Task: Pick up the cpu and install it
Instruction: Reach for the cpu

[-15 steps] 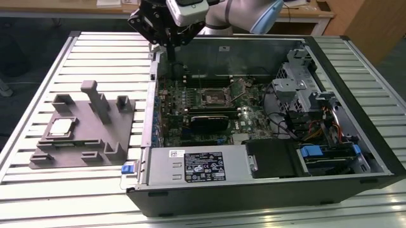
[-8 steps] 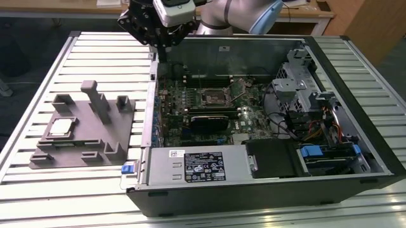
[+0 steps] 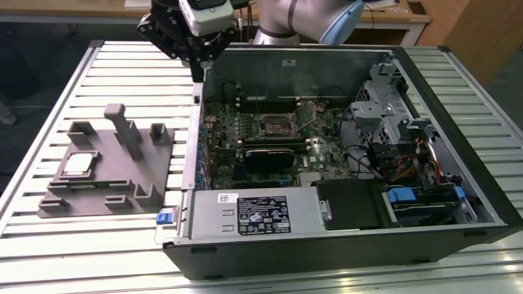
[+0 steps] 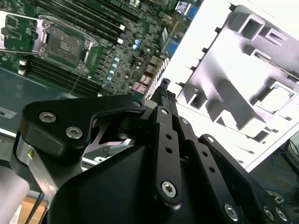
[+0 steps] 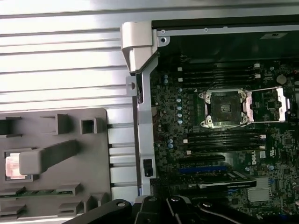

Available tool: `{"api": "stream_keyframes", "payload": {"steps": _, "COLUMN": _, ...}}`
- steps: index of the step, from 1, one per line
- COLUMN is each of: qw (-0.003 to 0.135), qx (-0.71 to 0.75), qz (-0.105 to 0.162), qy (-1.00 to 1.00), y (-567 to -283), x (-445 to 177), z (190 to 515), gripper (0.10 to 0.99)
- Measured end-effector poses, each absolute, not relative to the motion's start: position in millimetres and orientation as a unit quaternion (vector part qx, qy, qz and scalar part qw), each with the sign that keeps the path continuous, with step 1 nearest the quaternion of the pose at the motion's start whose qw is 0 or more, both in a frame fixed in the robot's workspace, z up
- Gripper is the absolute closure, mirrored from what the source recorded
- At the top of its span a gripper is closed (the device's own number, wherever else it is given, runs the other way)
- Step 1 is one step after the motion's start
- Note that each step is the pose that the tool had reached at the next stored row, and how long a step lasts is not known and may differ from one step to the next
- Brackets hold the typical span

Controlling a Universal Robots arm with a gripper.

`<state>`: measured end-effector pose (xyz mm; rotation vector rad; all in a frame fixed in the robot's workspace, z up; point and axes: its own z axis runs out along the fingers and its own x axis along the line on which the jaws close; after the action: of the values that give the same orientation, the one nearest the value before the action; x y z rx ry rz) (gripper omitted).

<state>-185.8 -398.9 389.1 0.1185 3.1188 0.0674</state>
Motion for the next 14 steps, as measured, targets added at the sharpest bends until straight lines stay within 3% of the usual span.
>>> {"api": "stream_keyframes", "payload": {"steps": 14, "qw": 0.005, "qx": 0.038, "qz": 0.021, "qy": 0.999, "y": -398.9, "x": -212.4, "z": 385.8, "gripper": 0.98}}
